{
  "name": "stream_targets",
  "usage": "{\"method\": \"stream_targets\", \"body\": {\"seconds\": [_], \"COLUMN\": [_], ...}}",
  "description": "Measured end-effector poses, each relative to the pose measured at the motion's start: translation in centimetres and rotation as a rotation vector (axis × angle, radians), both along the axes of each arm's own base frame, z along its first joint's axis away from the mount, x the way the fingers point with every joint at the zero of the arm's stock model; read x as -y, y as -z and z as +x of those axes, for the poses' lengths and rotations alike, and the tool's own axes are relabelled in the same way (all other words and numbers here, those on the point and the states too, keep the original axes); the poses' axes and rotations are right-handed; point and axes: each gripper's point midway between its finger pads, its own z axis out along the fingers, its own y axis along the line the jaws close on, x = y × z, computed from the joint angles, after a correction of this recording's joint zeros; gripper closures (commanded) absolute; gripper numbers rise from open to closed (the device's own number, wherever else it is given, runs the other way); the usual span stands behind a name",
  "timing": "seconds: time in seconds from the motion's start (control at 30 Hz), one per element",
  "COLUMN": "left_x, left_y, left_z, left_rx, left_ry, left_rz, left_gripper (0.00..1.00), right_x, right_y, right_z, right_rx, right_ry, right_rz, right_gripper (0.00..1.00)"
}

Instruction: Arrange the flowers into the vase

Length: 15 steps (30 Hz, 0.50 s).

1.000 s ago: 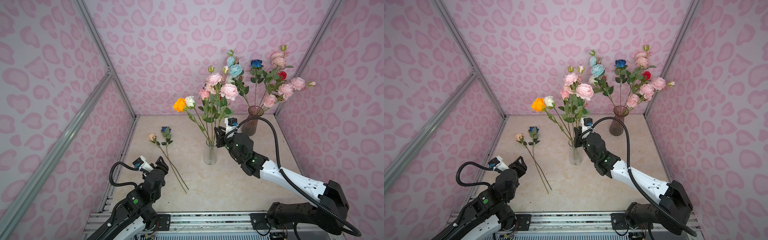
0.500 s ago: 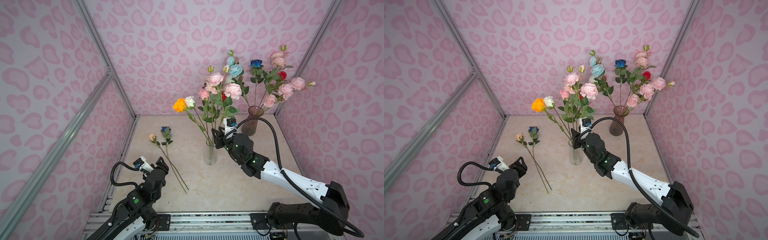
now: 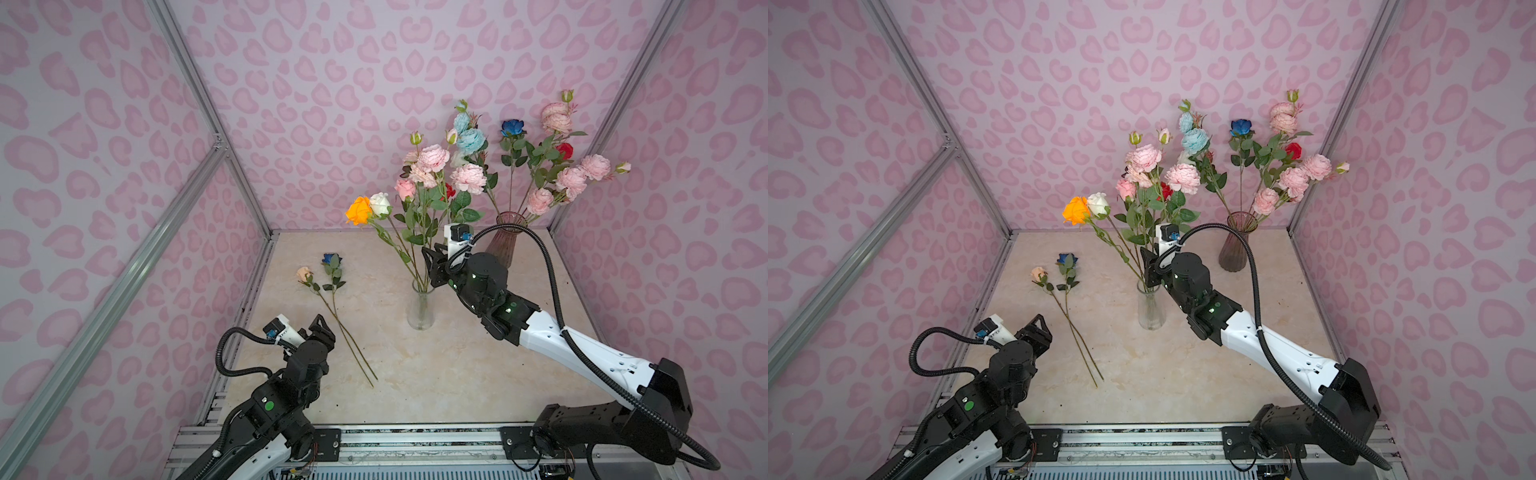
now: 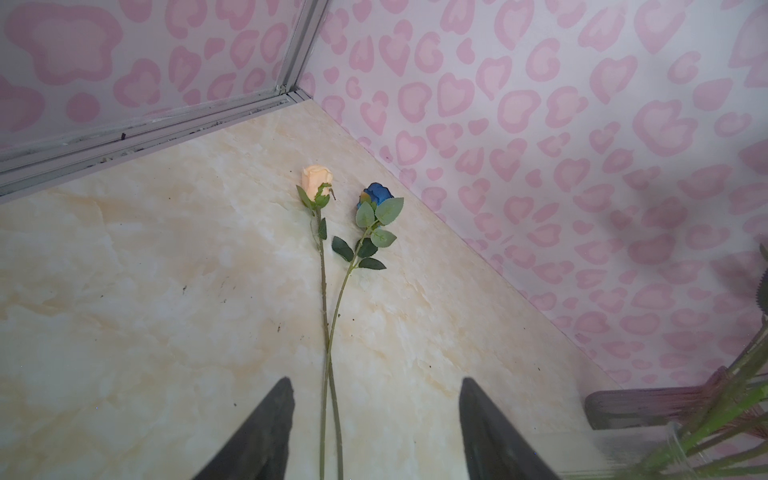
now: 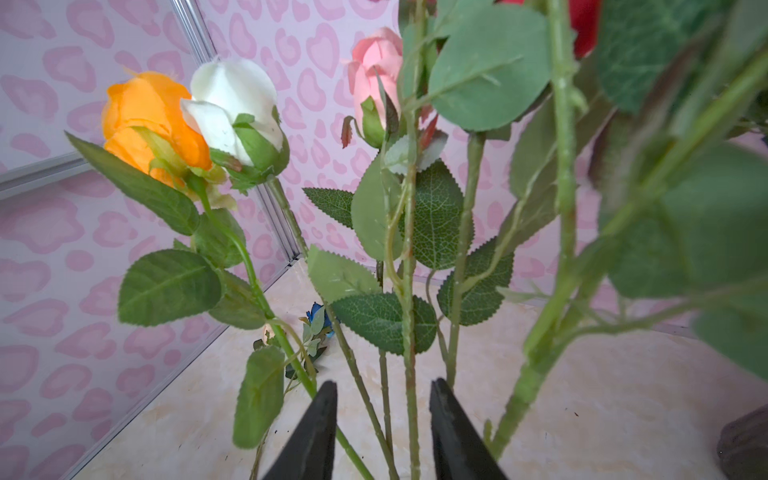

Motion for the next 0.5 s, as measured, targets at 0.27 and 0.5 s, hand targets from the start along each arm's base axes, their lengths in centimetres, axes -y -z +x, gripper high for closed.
{"method": "stream_targets", "body": {"seconds": [0.27, 0.5], "left_x": [0.0, 0.4], "left_y": [0.4, 0.7], "left_z": [0.0, 0.4], "left_rx": [-0.011, -0.04], "left_ry": [-0.003, 0.005], "left_rz": [0.013, 0.045], "left_gripper": [0.36, 0.36], "right_x": [-0.3, 4.7], "right_y": [-2.8, -2.7], "right_z": [-3.5, -2.1], "right_rx": [0.032, -0.011], "right_ry": [-0.073, 0.045], "right_rz": [0.038, 0.037], "right_gripper": [0.61, 0.56]}}
